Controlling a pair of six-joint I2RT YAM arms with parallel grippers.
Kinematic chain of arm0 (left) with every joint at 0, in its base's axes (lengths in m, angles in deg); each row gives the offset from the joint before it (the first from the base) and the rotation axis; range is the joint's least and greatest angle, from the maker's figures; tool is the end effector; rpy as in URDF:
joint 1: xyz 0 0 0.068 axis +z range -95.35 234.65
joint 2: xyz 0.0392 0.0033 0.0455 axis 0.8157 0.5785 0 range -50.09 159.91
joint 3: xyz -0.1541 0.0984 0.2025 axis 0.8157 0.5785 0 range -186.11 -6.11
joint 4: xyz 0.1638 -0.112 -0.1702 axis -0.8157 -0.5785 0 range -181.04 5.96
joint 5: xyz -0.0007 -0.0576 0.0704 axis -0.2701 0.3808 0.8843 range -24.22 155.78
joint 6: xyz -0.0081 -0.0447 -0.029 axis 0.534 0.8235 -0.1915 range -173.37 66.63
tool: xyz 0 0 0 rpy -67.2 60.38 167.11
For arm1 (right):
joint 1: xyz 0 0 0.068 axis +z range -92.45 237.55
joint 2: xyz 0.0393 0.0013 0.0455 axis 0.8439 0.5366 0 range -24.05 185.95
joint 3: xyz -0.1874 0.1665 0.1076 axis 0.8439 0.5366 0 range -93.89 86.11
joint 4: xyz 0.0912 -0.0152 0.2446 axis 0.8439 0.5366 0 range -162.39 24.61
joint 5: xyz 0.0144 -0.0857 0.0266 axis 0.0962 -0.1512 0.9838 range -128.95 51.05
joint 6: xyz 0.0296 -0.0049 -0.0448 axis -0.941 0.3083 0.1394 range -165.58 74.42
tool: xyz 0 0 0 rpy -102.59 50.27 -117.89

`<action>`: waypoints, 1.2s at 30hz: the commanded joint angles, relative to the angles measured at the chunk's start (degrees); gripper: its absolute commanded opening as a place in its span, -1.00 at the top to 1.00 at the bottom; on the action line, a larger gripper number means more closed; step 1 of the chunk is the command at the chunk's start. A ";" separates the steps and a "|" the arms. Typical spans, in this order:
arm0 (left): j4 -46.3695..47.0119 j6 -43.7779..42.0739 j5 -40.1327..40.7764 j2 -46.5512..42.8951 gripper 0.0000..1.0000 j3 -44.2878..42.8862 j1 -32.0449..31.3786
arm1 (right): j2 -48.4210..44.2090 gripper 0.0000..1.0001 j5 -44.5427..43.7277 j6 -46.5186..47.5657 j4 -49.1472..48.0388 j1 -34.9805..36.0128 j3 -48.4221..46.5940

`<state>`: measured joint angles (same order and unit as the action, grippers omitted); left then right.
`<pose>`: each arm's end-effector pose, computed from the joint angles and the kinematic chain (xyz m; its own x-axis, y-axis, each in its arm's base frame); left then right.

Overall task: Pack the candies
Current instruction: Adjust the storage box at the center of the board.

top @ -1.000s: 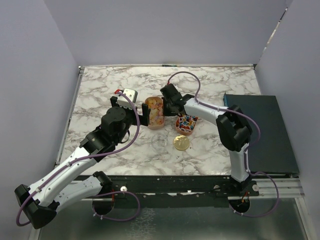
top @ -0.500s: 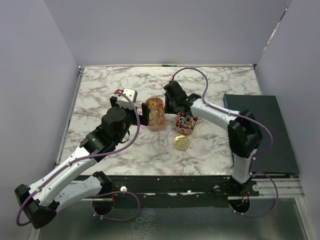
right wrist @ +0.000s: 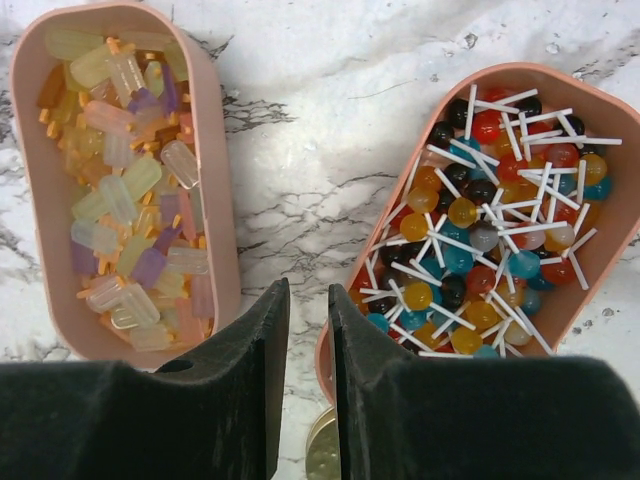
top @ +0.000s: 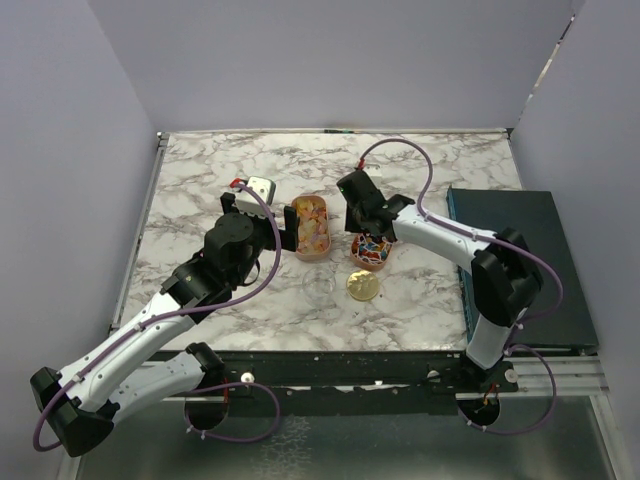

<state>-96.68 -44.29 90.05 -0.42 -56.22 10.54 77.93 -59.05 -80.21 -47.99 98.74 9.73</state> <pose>0.1521 -0.1271 0.3541 -0.2045 -0.0020 -0.9789 0.3179 0.9457 -0.0684 0.3021 0.2481 0.2377 -0.7313 0.0692 -0.6786 -0.0445 0.9879 0.1487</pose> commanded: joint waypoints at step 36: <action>-0.43 -0.47 0.43 -1.47 -0.98 0.60 -0.01 | 10.48 0.98 -2.58 -0.48 2.15 -1.37 -4.85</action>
<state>-96.86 -44.27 90.03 -1.21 -56.22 10.54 86.89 -62.09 -82.94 -45.67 97.65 7.31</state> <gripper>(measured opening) 0.991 0.056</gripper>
